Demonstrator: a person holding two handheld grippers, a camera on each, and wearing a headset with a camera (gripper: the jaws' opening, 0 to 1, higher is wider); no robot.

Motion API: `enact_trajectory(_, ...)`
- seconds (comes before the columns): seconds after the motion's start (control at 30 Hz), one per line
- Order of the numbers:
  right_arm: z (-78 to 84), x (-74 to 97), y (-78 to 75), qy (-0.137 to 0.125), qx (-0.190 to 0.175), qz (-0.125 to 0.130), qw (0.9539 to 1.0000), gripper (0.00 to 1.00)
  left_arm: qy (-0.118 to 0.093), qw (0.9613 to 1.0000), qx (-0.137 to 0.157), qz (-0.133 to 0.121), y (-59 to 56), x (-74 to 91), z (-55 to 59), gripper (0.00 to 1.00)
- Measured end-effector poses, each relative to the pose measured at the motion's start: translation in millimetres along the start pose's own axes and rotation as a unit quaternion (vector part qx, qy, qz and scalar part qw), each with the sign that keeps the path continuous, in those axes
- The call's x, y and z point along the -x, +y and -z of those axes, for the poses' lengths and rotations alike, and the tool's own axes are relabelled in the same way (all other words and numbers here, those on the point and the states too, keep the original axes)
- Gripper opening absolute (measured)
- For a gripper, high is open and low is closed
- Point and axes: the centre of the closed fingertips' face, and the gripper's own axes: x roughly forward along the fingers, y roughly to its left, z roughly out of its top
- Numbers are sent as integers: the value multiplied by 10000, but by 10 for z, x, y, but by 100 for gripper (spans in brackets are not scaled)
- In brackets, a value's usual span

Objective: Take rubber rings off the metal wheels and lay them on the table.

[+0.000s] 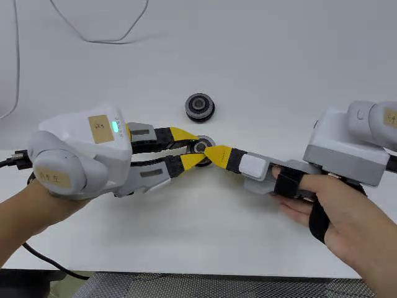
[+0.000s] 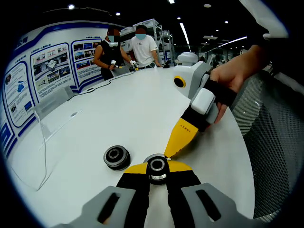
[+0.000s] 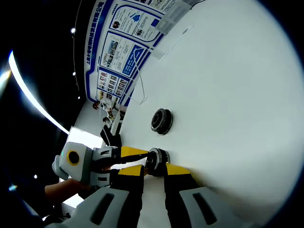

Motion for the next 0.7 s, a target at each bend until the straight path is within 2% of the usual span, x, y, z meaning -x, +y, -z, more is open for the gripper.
enact_trajectory(0.37,8,-5,12,34,47,99,9999,19,7,10000,6,2,8,-2,12,12)
enact_trajectory(0.63,-28,-23,14,-88,133,122,9998,19,14,10000,29,-30,40,-2,35,12)
enact_trajectory(0.7,-72,-41,25,-222,133,111,9996,19,15,10000,28,-33,42,-2,37,12)
